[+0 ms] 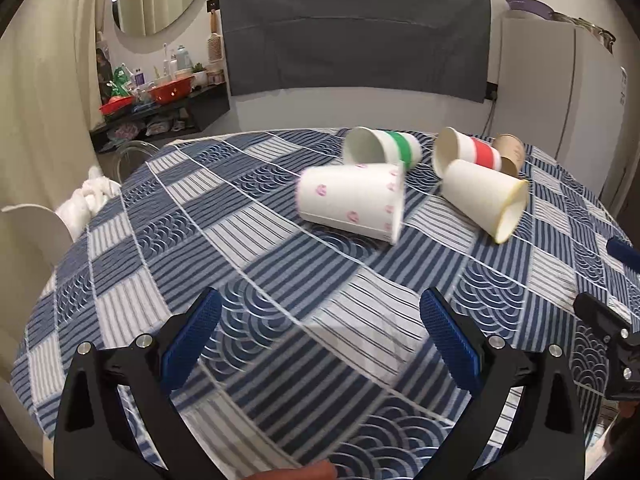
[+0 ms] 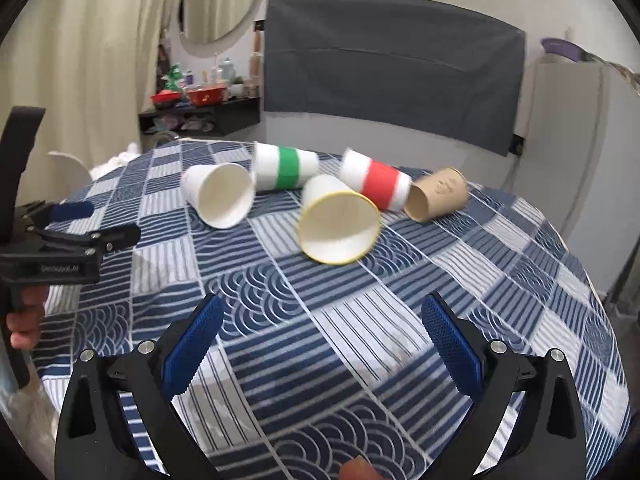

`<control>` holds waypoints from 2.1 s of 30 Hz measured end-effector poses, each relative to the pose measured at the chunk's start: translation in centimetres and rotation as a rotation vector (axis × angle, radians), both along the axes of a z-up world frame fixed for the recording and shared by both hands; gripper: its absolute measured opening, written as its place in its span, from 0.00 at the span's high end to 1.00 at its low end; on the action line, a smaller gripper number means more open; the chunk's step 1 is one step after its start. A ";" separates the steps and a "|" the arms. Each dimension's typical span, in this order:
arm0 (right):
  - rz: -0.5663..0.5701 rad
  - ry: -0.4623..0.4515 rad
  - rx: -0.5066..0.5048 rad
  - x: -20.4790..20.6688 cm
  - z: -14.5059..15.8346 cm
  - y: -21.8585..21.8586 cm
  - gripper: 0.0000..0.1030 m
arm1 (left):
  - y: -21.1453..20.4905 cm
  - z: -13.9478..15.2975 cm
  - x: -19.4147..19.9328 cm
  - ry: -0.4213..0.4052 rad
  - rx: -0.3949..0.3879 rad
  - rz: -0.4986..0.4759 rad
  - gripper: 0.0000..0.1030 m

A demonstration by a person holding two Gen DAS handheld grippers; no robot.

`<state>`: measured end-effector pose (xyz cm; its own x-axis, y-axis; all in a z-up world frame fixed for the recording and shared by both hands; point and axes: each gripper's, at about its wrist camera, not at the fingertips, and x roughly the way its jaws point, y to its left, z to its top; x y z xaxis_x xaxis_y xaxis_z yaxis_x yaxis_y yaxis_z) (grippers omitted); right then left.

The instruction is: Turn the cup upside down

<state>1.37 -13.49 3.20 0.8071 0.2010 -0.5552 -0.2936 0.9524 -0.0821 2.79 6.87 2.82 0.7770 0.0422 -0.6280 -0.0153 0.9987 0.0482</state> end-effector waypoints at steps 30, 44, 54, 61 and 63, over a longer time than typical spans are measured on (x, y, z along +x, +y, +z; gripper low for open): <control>0.424 0.172 -0.120 12.8 0.1 12.8 0.08 | 8.8 0.0 5.8 0.103 -0.022 -0.033 0.06; 0.516 0.186 -0.221 13.1 -1.7 13.8 0.83 | 9.7 -1.2 5.5 0.129 -0.101 -0.019 0.06; 0.537 0.193 -0.129 11.2 -1.1 12.0 0.62 | 9.3 -1.6 4.0 0.146 -0.085 -0.028 0.06; 0.576 0.243 -0.062 12.0 -1.8 14.2 0.49 | 9.9 -1.2 3.4 0.145 -0.036 -0.015 0.06; 0.546 0.246 -0.041 12.8 -2.1 14.8 0.50 | 10.3 -0.9 3.4 0.142 -0.026 -0.001 0.06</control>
